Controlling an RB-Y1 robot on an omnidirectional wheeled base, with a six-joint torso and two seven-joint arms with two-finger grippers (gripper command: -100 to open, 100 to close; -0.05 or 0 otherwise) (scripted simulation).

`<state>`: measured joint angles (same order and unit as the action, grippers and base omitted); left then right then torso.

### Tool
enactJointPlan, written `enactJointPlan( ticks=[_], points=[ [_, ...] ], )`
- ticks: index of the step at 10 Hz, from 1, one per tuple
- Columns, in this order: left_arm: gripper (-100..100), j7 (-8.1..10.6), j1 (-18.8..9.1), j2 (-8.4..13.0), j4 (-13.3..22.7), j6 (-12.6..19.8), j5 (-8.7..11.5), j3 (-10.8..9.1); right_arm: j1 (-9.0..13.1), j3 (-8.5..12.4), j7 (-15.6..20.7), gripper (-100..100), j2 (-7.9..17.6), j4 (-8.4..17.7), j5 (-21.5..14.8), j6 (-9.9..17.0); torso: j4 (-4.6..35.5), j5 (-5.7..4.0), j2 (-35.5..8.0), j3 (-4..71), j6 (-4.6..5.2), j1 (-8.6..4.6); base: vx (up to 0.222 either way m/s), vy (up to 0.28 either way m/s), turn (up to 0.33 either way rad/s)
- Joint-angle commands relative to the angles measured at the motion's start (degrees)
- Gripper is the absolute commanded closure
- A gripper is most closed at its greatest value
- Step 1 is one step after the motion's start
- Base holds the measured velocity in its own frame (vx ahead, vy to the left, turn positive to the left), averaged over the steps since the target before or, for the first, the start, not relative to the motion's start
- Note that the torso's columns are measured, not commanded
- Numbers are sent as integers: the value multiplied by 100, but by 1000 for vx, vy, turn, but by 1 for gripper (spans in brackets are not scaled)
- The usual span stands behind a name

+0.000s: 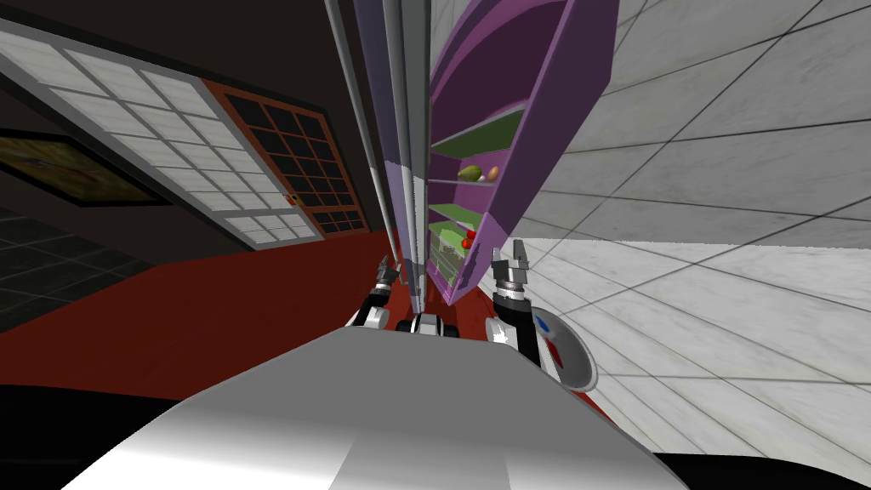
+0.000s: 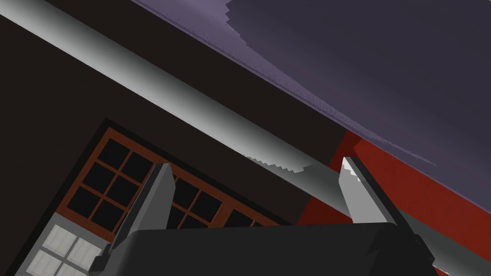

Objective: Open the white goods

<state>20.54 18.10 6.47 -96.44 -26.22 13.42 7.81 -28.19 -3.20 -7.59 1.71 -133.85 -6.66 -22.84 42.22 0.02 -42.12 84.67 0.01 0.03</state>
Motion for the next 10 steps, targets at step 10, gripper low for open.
enactJointPlan(
  ticks=[10],
  points=[
    [-100, 94, -129, -57, 1419, -413, 103, -76, 0, 0, 0, 0, 0, 0, 0, 0, 7, -2, -17, -10, 0, -5, 9, -13, 6]
  ],
)
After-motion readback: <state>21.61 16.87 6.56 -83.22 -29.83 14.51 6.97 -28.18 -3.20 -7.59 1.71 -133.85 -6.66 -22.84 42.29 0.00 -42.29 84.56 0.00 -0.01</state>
